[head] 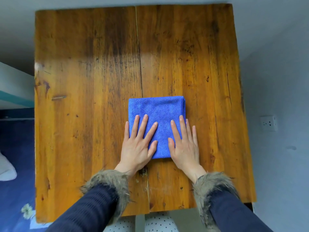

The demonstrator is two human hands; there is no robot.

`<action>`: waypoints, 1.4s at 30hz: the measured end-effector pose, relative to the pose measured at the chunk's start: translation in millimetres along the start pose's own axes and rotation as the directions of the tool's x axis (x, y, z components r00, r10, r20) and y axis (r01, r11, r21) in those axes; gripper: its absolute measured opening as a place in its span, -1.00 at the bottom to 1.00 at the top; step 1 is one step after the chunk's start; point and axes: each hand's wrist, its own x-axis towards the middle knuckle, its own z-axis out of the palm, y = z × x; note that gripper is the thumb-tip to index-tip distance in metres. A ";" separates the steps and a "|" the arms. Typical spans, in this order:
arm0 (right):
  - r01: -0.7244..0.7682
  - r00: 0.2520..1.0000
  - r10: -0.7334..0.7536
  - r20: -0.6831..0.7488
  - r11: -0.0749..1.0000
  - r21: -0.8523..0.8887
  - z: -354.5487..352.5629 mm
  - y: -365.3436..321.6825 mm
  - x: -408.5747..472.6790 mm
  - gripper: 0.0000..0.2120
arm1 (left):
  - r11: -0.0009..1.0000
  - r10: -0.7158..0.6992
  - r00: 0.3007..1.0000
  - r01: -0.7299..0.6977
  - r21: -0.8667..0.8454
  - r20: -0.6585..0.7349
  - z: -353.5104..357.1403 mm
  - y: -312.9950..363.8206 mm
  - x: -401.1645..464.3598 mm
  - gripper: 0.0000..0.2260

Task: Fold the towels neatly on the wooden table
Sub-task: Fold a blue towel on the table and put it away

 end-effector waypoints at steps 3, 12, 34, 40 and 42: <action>-0.010 0.999 0.010 0.041 1.000 -0.002 -5.5 -1.5 -2.4 -0.46 | 0.999 -0.001 1.000 0.002 -0.041 0.022 -4.5 0.5 -1.8 -0.51; -0.487 0.859 0.483 0.168 0.674 0.555 -51.3 -11.1 23.1 -0.62 | 0.559 -0.584 0.812 0.396 -0.729 -0.006 -42.2 -15.0 0.9 -0.72; -0.593 0.788 0.160 0.595 0.461 0.660 -100.2 -44.6 46.9 -0.97 | -0.339 -0.596 0.542 0.499 -0.798 0.592 -83.9 -30.4 -55.0 -0.88; -0.411 0.787 -0.121 0.604 0.628 0.661 -127.7 -127.6 22.4 -0.98 | -0.390 -0.739 0.446 0.328 -0.860 0.505 -132.0 -37.0 -149.0 -0.87; -0.348 0.757 -0.224 0.614 0.657 0.669 -133.9 -162.7 10.1 -0.99 | -0.379 -0.798 0.387 0.275 -0.884 0.462 -146.7 -43.0 -187.7 -0.86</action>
